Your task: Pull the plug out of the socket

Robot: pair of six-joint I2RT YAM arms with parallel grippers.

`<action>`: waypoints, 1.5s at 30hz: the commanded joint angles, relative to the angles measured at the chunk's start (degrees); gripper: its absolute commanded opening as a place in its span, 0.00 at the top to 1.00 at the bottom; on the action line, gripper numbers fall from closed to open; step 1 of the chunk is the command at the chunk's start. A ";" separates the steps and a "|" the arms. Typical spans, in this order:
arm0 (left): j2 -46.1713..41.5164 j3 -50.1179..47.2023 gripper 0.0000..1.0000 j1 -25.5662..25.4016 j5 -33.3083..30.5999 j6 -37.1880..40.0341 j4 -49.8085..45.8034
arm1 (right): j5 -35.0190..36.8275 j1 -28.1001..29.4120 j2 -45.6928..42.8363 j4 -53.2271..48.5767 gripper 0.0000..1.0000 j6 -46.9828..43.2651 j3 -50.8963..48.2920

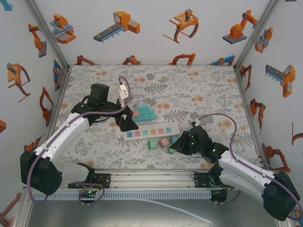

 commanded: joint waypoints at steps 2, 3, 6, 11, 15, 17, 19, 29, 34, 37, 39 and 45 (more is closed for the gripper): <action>1.00 1.48 0.03 -0.28 0.32 1.67 -1.05 | 3.23 0.52 -2.17 -2.57 0.64 1.27 -1.32; 1.12 1.57 0.03 -0.27 0.30 1.67 -1.01 | 3.66 0.62 -2.59 -2.99 0.64 1.31 -1.46; 1.52 1.53 0.03 -0.30 0.18 1.63 -1.04 | 4.53 0.91 -3.03 -3.32 0.63 1.34 -2.05; 2.10 1.48 0.03 -0.34 -0.04 1.67 -0.84 | 5.09 1.19 -2.42 -3.44 0.57 1.39 -2.57; 2.11 1.42 0.03 -0.35 -0.67 1.35 -0.85 | 6.09 1.36 -3.08 -8.02 0.54 1.36 -1.36; 1.95 1.32 0.03 -0.27 -1.55 1.16 -0.73 | 6.35 1.44 -4.06 -11.14 0.52 0.74 -0.64; 1.74 1.31 0.03 -0.29 -2.79 0.99 -0.62 | 6.97 1.43 -5.52 -14.20 0.51 -0.35 0.29; 3.22 2.93 0.03 1.38 -19.84 -14.04 8.03 | 14.42 1.34 -8.00 -15.52 0.48 -23.17 12.87; 6.48 6.16 0.03 5.77 -24.97 -27.24 10.41 | 9.54 1.39 2.60 -3.26 0.48 -54.04 21.59; 8.88 8.22 0.03 8.25 -27.17 -32.73 8.82 | 3.70 1.34 11.10 0.69 0.48 -70.70 27.76; 10.96 10.14 0.03 9.50 -27.40 -34.68 6.83 | 0.49 1.32 17.03 0.92 0.47 -79.26 32.70; 19.39 17.83 0.03 10.77 -26.45 -37.26 -0.03 | -13.75 1.08 34.64 -5.74 0.47 -100.30 49.10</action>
